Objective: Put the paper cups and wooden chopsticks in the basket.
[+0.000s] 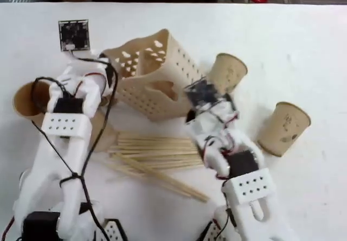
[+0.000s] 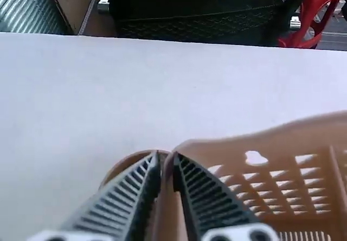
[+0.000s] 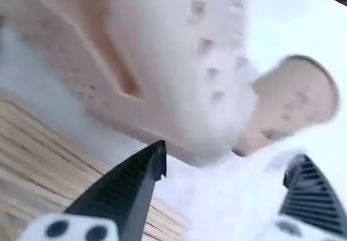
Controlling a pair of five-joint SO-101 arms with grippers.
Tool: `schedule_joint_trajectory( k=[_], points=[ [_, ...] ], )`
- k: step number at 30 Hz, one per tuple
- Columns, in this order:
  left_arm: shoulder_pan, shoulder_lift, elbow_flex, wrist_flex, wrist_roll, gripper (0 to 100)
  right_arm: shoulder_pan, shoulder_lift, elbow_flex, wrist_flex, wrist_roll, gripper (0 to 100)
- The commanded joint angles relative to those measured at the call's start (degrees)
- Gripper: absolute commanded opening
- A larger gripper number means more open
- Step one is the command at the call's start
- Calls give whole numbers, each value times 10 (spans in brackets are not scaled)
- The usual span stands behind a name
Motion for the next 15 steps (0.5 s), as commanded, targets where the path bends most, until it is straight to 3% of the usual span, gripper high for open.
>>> schedule_joint_trajectory(
  k=[1, 4, 8, 15],
  points=[
    [-2, 2, -9, -12, -25, 60, 76, -49, -46, 46, 14, 267],
    [-21, 0, -32, -3, -49, 59, 131, -73, -44, 70, 20, 204],
    [-31, 4, -67, 31, -62, 60, 169, -75, -44, 104, 54, 229],
    [29, 5, -78, 33, -113, 61, 218, -75, -46, 124, 57, 239]
  ],
)
